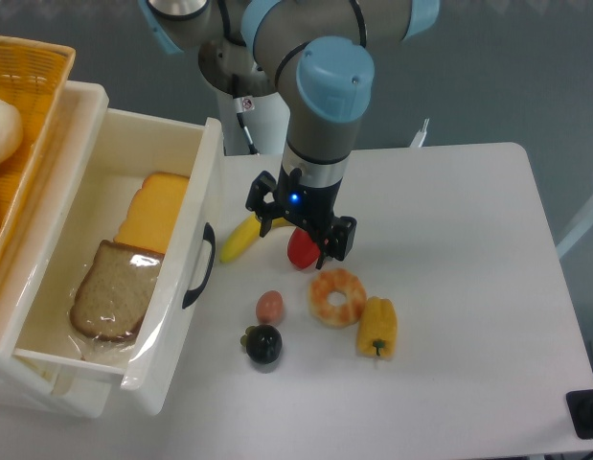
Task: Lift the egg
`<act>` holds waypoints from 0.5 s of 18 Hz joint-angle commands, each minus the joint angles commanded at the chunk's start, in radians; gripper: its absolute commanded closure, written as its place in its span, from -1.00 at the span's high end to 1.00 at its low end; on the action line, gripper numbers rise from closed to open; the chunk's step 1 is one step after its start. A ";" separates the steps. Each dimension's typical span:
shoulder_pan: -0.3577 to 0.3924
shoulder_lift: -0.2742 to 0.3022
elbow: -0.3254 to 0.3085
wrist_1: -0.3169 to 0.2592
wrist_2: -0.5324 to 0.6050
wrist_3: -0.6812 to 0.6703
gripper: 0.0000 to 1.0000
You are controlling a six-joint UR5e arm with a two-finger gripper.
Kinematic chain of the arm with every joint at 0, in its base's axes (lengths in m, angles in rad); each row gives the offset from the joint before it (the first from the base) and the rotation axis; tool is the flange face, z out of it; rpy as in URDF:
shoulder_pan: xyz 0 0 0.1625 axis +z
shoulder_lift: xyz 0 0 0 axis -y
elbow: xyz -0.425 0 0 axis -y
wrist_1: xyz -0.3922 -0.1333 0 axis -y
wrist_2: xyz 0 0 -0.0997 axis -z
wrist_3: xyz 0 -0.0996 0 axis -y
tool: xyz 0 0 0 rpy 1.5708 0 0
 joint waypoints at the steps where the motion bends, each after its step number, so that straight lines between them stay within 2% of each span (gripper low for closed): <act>1: 0.000 -0.009 0.000 0.000 0.000 0.000 1.00; 9: -0.012 -0.113 0.018 0.002 0.000 0.020 1.00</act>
